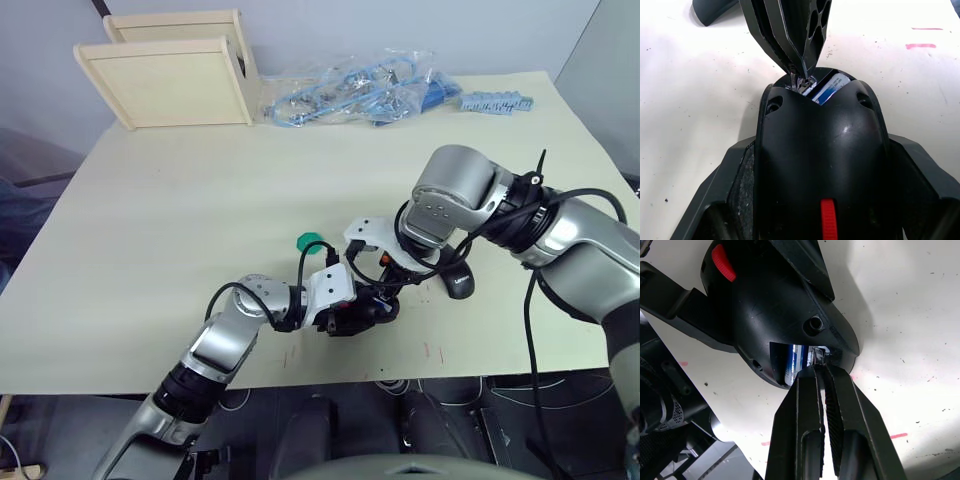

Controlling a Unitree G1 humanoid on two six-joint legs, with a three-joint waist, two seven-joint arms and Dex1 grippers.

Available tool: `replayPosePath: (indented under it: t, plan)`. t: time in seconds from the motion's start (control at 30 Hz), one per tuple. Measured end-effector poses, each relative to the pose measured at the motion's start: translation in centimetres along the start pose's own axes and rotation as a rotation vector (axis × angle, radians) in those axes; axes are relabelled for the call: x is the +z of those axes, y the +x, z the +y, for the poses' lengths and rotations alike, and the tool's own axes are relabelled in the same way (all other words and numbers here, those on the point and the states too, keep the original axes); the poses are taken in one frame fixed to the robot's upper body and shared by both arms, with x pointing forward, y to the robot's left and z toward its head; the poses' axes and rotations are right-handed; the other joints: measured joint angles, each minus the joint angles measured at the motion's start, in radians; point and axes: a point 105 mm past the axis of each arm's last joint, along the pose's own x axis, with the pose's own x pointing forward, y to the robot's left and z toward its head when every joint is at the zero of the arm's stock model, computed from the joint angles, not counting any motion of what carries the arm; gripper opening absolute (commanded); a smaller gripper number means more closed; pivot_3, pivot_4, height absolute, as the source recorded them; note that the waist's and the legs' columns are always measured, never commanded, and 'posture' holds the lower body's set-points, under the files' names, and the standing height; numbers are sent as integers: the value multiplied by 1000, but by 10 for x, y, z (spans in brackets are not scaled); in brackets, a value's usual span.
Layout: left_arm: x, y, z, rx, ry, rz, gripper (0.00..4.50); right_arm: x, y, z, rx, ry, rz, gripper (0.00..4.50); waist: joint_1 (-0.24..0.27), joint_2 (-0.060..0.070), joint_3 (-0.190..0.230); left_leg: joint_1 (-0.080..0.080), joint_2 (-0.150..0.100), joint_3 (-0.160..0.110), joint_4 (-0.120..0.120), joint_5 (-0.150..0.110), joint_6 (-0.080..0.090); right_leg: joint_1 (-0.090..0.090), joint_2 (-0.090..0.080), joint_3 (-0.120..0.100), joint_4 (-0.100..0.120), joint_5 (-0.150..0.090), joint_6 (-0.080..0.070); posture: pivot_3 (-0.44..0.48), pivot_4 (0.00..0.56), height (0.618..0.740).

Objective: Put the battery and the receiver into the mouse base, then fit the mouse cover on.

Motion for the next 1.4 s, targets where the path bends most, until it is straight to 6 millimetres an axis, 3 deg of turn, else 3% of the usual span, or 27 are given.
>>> replayPosePath:
  t: [0.83, 1.13, 1.27, 1.4]
  plan:
    - [-2, 0, 0, -3, -10, -6, 2956, 9, 4, -2, 28, 91, 69, 0, -1, 2, -5, 0, -1, -3, 0, 0, 0, 1, 0, -3, -1, 0, 0, 0, 150, 740]
    - [-6, 0, 0, 1, -20, 0, 2956, 12, 10, -1, 21, 83, 60, 0, -7, 3, -13, 3, 0, -4, -1, 0, 0, 4, 0, -3, -1, -1, -1, 0, 150, 740]
    - [-8, 0, -1, 0, -25, 1, 2956, 10, 12, -1, 22, 70, 41, 0, -8, 3, -13, 12, 0, -5, -6, 0, 0, 13, 0, -4, -6, -1, -2, 0, 150, 740]
    - [-7, 1, -1, -2, -23, 0, 2956, 11, 12, 4, 41, 50, 26, 1352, -7, 4, -13, 12, 0, -6, -6, 0, 0, 14, 0, -6, -8, -1, -2, 0, 150, 740]
